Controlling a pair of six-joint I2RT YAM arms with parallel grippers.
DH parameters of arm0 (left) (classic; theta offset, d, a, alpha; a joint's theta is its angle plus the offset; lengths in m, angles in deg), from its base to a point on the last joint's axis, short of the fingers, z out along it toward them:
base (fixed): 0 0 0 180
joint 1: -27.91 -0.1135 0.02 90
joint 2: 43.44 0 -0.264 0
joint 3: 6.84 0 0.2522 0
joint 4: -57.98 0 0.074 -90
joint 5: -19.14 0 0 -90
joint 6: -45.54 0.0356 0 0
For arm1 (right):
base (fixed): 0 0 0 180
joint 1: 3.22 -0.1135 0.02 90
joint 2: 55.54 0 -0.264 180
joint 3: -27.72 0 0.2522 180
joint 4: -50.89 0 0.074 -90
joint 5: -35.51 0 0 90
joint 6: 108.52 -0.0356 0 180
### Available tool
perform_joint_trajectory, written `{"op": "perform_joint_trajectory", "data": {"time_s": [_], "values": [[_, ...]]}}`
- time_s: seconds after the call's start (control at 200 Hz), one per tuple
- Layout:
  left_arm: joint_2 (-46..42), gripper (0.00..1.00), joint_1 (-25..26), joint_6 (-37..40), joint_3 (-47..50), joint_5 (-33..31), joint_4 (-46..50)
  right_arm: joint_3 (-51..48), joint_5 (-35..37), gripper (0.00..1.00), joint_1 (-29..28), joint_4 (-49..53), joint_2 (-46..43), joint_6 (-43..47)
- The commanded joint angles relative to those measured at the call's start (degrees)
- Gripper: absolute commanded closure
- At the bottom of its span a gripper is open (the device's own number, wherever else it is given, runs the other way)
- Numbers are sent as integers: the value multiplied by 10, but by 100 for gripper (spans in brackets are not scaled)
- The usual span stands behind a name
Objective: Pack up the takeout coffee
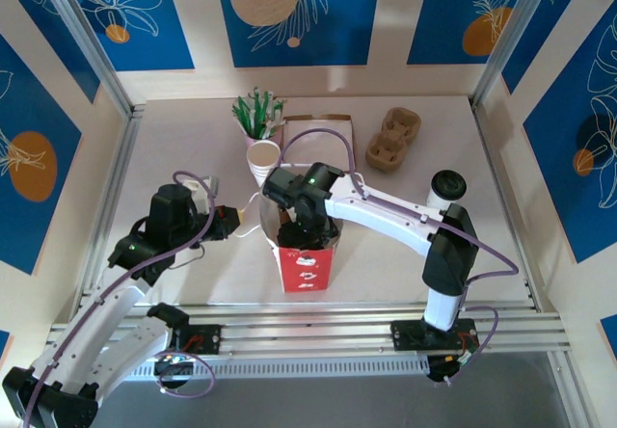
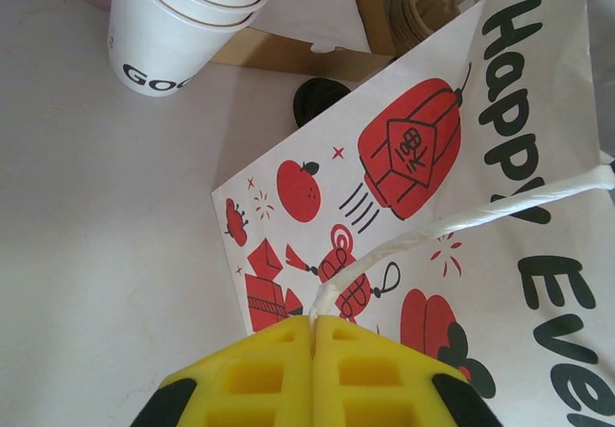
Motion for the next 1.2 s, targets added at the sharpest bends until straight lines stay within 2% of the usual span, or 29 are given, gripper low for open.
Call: {"op": "perform_joint_trajectory", "data": {"time_s": [0.0, 0.475, 0.595, 0.71, 1.195], "values": [[-3, 100, 10, 11, -14, -8, 16, -8, -7, 27, 4, 7, -23, -3], [-8, 100, 9, 10, -12, -8, 13, -17, 8, 32, 3, 5, -29, -4], [-7, 100, 9, 10, -11, -8, 11, 7, 23, 24, -3, 21, -33, 2], [-5, 100, 9, 9, -10, -7, 9, 34, 32, 21, -6, 37, -40, 5], [0, 100, 10, 7, -10, -6, 4, 100, 38, 13, -19, 68, -61, 12]]}}
